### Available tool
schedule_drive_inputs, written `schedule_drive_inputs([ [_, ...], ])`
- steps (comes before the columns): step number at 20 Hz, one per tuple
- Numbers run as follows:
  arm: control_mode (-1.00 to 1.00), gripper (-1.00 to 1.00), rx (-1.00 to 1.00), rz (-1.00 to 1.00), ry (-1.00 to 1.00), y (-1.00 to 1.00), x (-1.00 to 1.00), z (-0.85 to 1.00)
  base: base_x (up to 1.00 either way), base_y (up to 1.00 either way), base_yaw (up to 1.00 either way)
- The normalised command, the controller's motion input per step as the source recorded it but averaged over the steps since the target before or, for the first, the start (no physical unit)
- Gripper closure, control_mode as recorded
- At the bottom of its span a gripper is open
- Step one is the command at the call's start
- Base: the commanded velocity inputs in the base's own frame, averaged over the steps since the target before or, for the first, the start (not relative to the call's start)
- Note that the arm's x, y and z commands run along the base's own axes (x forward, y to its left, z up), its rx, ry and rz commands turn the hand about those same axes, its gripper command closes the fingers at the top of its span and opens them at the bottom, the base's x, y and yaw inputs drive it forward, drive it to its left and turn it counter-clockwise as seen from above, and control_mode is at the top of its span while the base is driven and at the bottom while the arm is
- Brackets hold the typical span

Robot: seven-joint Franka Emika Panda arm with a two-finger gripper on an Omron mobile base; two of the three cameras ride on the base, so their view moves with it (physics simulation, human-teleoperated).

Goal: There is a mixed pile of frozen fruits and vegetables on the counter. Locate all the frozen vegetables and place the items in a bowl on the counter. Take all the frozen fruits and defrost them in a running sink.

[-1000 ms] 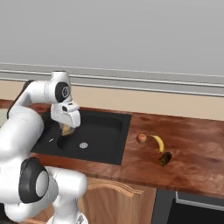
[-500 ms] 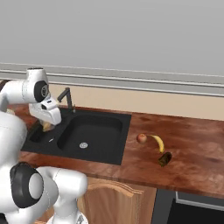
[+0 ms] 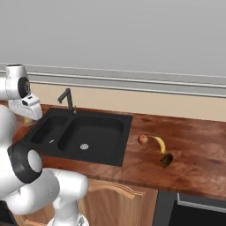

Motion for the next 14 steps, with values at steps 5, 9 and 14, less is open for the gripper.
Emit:
schedule_drive_inputs([
  [5,-1.0,1.0,-0.01,0.09,-0.01,0.99,0.23,-0.05,0.0,0.0,0.0],
  [9,-1.0,1.0,-0.02,0.07,0.01,0.91,0.45,0.07,0.0,0.0,0.0],
  [14,-1.0,1.0,-0.01,0.03,0.0,0.95,0.49,0.16,0.0,0.0,0.0],
])
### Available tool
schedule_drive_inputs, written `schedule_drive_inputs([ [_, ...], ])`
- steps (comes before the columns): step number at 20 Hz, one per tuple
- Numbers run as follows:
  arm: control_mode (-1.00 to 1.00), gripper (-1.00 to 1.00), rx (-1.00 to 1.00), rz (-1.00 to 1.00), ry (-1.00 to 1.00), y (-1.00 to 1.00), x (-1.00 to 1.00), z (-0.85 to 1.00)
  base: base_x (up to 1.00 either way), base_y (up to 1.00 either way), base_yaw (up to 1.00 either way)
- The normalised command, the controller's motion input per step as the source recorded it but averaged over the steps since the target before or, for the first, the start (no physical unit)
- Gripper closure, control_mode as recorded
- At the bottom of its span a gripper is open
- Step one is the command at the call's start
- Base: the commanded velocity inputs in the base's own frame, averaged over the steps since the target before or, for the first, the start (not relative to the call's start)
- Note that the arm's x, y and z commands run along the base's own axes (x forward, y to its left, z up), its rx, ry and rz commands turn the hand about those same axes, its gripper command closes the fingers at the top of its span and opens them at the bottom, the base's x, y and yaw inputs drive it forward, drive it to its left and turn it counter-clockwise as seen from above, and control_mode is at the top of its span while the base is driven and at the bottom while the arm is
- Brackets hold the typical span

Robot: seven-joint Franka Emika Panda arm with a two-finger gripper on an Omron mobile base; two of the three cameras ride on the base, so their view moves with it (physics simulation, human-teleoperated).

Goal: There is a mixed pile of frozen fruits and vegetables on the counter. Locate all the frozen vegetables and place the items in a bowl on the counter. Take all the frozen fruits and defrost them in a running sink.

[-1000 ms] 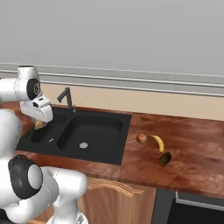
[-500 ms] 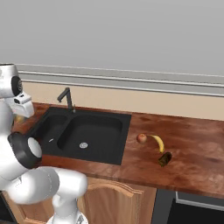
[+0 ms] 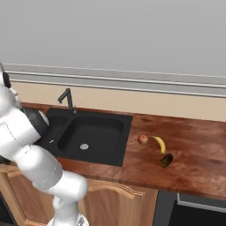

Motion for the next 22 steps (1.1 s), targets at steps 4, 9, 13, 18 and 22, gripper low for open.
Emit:
schedule_drive_inputs([
  [4,-1.0,1.0,-0.02,0.0,-0.01,0.99,0.46,0.05,0.0,0.0,0.0],
  [9,-1.0,1.0,-0.05,-0.07,-0.06,0.81,0.26,-0.03,0.0,0.0,0.0],
  [13,-1.0,1.0,-0.07,-0.12,-0.05,0.61,0.39,-0.16,0.0,0.0,0.0],
  [18,-1.0,1.0,-0.02,-0.11,0.03,0.56,0.56,-0.14,0.0,0.0,0.0],
  [22,-1.0,1.0,0.0,-0.06,0.06,0.37,0.18,-0.13,0.0,0.0,0.0],
])
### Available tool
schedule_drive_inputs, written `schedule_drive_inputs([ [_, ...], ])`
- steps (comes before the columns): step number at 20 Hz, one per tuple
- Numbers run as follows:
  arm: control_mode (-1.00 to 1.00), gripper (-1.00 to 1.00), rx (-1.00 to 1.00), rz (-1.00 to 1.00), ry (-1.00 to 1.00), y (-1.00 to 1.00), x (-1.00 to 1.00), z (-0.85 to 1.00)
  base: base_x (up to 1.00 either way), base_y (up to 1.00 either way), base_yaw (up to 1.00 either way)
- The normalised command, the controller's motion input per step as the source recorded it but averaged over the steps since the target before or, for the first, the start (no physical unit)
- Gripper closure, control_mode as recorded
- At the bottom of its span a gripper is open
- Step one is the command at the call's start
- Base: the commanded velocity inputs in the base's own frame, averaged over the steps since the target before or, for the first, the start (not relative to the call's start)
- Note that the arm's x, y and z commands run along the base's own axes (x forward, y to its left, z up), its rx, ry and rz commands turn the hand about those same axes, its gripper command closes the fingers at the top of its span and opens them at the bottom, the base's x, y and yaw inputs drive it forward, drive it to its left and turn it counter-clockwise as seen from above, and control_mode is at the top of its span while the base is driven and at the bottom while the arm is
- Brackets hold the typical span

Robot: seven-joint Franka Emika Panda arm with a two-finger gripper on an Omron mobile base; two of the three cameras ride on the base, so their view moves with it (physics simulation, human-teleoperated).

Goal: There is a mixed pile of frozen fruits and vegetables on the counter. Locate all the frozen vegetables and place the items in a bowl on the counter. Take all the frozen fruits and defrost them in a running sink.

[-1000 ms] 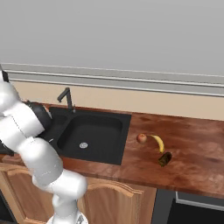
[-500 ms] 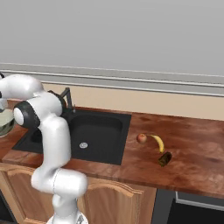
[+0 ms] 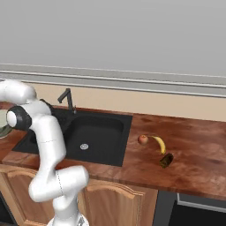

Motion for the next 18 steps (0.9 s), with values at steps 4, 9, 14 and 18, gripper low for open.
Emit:
schedule_drive_inputs([
  [4,-1.0,1.0,0.01,0.0,0.04,-0.03,0.0,-0.48,0.0,0.0,0.0],
  [9,-1.0,1.0,0.04,0.02,0.0,-0.3,0.02,-0.55,0.0,0.0,0.0],
  [14,-1.0,1.0,0.09,0.07,0.02,-0.59,0.1,-0.45,0.0,0.0,0.0],
  [18,-1.0,1.0,0.15,0.03,0.03,-0.39,-0.04,-0.7,0.0,0.0,0.0],
])
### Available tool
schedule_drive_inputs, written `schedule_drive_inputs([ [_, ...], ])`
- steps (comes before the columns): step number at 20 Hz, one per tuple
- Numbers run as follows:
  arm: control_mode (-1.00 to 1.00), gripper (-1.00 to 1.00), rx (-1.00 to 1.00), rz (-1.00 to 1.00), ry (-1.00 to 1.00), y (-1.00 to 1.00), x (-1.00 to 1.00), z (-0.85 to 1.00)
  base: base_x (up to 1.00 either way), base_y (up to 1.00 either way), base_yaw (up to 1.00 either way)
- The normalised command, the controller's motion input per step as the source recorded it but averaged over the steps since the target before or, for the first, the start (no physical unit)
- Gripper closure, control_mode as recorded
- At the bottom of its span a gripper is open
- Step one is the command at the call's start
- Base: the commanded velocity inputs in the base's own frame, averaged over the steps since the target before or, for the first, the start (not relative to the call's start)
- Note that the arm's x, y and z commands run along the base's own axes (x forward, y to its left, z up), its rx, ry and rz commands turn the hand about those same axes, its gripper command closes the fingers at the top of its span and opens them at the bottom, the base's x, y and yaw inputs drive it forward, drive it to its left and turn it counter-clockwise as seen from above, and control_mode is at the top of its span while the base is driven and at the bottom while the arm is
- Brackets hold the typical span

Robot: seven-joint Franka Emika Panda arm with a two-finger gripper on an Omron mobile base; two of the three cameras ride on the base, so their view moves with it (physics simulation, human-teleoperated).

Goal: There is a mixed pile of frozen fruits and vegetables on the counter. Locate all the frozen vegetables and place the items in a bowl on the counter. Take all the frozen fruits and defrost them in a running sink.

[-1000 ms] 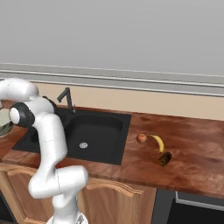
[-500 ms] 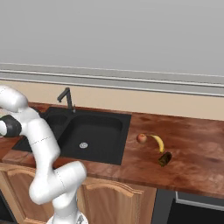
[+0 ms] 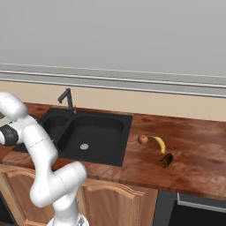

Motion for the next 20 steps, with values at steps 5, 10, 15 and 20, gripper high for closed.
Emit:
schedule_drive_inputs([
  [5,-1.0,1.0,0.13,0.0,0.0,-0.03,-0.19,-0.84,0.0,0.0,0.0],
  [10,-1.0,-1.0,0.05,0.01,0.0,-0.04,-0.02,-0.34,0.0,0.0,0.0],
  [15,-1.0,-1.0,-0.01,0.0,0.01,-0.1,-0.02,0.29,0.0,0.0,0.0],
  [20,-1.0,-1.0,0.02,0.0,0.01,0.0,-0.21,0.69,0.0,0.0,0.0],
])
